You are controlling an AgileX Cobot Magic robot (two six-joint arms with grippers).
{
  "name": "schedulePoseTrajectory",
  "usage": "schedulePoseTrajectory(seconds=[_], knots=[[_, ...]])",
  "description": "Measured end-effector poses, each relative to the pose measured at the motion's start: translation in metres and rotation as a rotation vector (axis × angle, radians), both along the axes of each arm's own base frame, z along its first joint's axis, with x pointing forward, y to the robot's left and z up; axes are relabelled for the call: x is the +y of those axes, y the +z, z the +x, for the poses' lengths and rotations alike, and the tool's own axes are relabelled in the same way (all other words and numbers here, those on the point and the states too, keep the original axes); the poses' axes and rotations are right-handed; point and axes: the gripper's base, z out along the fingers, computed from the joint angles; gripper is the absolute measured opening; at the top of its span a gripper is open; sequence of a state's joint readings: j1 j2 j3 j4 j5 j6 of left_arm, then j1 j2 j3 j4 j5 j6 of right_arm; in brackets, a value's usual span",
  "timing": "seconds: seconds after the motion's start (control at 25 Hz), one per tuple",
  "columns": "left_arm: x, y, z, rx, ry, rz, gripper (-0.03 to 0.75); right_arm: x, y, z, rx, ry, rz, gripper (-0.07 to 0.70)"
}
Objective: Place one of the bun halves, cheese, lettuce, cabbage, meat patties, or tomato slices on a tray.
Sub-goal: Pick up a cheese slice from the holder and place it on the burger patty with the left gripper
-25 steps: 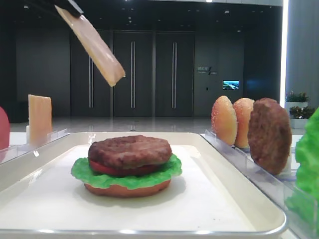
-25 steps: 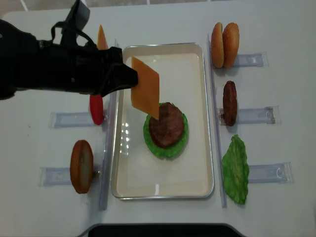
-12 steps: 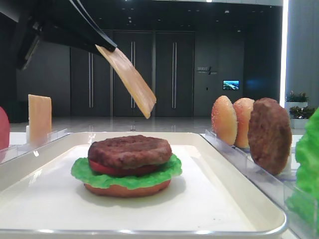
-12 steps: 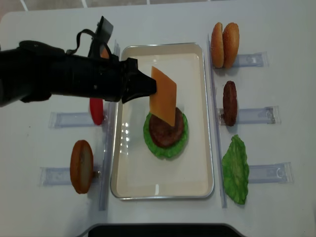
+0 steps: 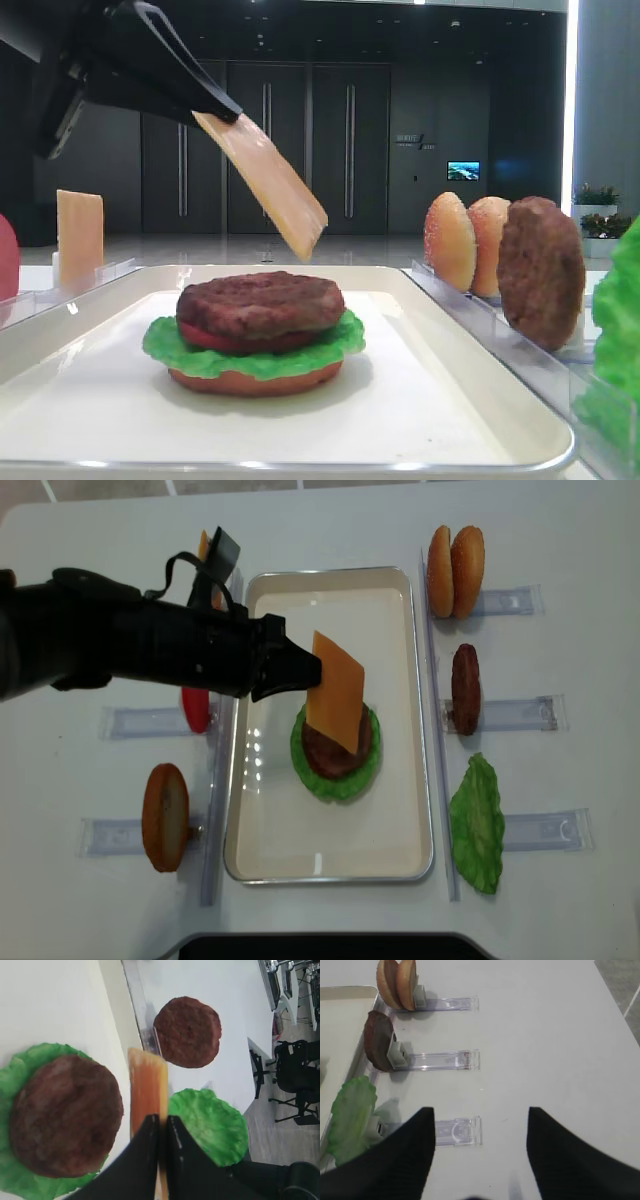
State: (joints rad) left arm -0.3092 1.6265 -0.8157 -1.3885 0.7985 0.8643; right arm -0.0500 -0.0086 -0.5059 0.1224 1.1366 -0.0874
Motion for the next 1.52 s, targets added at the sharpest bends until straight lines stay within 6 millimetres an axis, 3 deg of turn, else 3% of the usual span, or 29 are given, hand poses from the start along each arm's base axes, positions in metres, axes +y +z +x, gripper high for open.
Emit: schedulePoseTrajectory(seconds=[0.2, 0.92, 1.16, 1.36, 1.52], knots=[[-0.007, -0.008, -0.002, 0.019, -0.031, 0.013, 0.017, 0.0, 0.0, 0.0, 0.0, 0.001, 0.001, 0.391], [-0.003, -0.02, -0.002, -0.005, -0.073, 0.116, 0.039, 0.0, 0.0, 0.0, 0.0, 0.001, 0.001, 0.391], [-0.001, -0.022, 0.002, -0.024, -0.041, 0.145, 0.211, 0.0, 0.0, 0.0, 0.0, 0.001, 0.002, 0.391], [0.001, -0.023, 0.003, -0.019, -0.019, 0.17, 0.464, 0.0, 0.0, 0.0, 0.0, 0.002, 0.002, 0.391], [0.012, -0.025, 0.007, 0.002, 0.013, 0.192, 0.529, 0.0, 0.0, 0.0, 0.0, 0.002, 0.002, 0.391]])
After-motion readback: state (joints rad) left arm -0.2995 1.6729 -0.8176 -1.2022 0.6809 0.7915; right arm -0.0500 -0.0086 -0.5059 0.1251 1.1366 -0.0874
